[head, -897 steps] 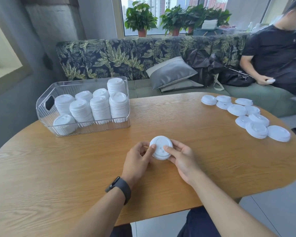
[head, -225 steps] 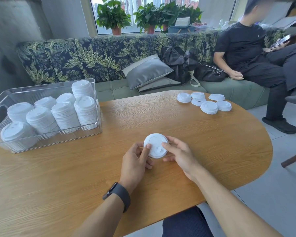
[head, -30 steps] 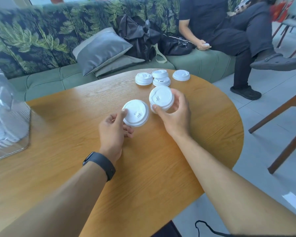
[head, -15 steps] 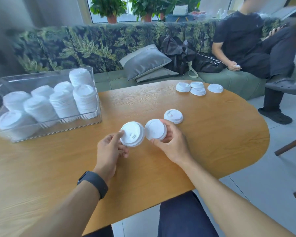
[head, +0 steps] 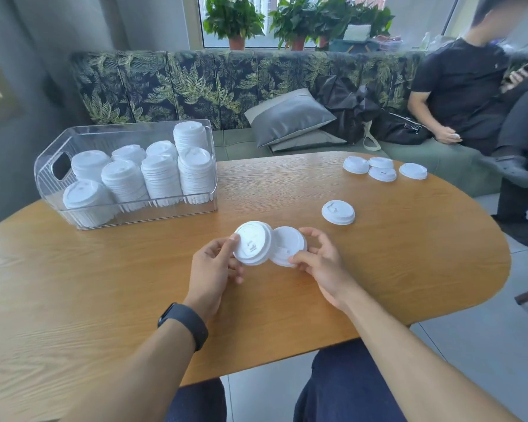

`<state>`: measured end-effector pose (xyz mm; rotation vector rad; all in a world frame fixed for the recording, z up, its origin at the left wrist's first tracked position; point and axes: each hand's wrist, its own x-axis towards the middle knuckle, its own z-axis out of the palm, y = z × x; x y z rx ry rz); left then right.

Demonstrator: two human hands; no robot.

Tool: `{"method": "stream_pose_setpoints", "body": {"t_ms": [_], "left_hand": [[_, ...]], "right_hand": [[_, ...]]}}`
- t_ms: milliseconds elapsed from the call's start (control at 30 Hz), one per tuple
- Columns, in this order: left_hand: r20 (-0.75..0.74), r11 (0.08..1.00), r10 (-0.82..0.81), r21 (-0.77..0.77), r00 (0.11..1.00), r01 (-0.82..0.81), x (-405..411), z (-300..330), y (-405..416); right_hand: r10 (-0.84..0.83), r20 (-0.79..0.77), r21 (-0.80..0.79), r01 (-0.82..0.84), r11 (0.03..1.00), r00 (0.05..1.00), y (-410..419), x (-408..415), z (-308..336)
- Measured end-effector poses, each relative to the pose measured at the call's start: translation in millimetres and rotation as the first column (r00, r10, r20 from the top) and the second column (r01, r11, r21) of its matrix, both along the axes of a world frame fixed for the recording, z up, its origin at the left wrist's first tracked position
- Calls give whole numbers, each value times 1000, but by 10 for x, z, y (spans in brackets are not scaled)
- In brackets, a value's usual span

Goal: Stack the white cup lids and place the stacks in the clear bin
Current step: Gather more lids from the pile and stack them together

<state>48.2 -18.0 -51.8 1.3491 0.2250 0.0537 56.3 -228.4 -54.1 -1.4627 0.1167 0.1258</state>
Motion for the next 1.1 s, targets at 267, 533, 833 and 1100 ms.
{"method": "stream_pose_setpoints", "body": {"t_ms": [267,533,833,1100], "left_hand": [[55,990,-34,139,998,26,-12,-44,-64],[46,977,-117,187,992,106,-45,-24,-73],[42,963,-140,239,989,126,-47,-44,-90],[57,947,-111,310,992,88,-46,-90,-90]], "right_hand": [[-43,4,-19,43,999,999,26,31,-49],[66,30,3,-66,998,997,35,-9,17],[117,47,-85,-113,990,992,77,-12,-1],[81,57,-79,-77,994,995,116,-27,5]]}}
